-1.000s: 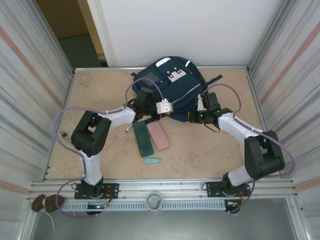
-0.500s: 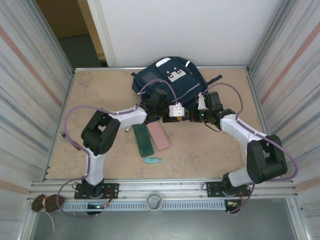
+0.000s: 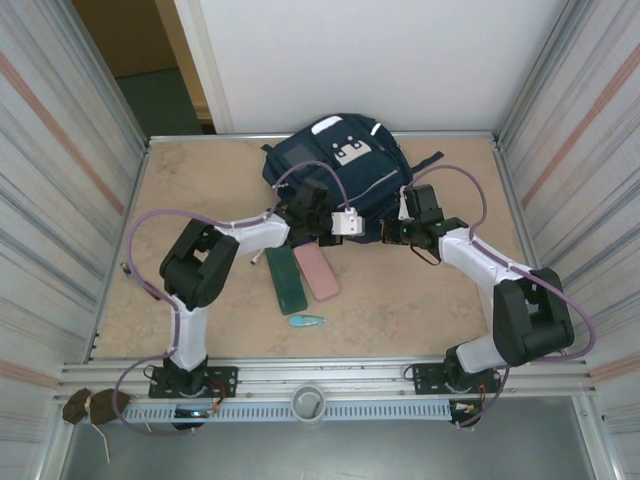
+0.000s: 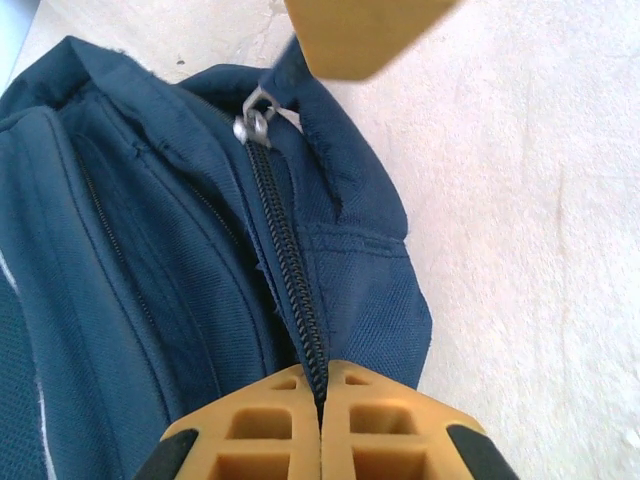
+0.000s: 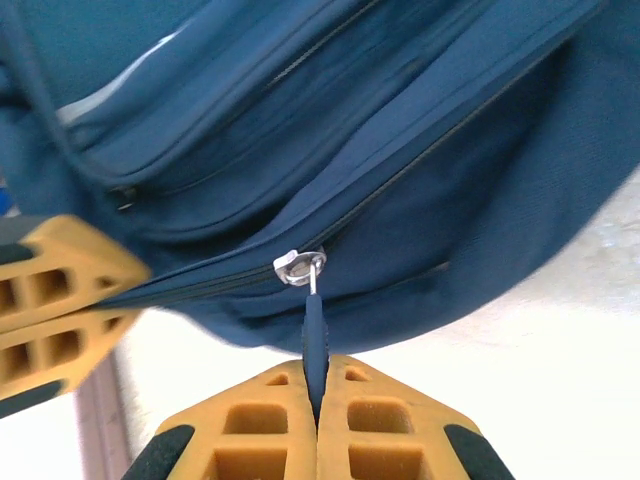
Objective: Pack the student bag
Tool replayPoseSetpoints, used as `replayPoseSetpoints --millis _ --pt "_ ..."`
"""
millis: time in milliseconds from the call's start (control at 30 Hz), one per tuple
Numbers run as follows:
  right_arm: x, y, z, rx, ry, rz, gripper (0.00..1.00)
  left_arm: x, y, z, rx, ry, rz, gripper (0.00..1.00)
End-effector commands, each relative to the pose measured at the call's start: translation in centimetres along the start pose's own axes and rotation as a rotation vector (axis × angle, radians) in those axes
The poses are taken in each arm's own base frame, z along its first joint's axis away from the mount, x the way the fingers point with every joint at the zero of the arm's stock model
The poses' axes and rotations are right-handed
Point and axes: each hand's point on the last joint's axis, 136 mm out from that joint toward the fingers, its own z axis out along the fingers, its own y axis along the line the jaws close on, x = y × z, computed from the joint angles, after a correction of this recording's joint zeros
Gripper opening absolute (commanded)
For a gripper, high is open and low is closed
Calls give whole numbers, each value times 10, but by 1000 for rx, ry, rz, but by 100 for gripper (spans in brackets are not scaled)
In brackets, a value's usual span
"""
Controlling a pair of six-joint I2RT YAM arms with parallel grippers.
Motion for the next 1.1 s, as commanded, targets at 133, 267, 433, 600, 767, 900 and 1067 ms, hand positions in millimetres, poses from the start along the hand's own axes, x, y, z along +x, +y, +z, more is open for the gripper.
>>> replayPoseSetpoints --millis 133,267,433,600,767,900,1067 --pt "-7 -43 4 233 -14 35 0 12 21 -49 -51 -36 -14 0" --pt "-8 -11 10 50 -3 29 0 41 29 -54 -94 25 -54 1" --pt "-8 25 6 -86 -20 -15 0 37 25 -61 -86 28 -144 33" --pt "-10 45 -6 -150 -44 -25 0 -2 19 -66 -55 -60 -222 58" --pt "-12 58 -14 -186 -64 -33 0 -16 13 -37 -35 -13 -198 64" --pt "-11 63 -17 -194 -71 -40 0 -18 19 -11 -30 24 -192 61" --pt "-9 56 -18 -161 -79 -34 0 -16 19 3 27 42 -204 43"
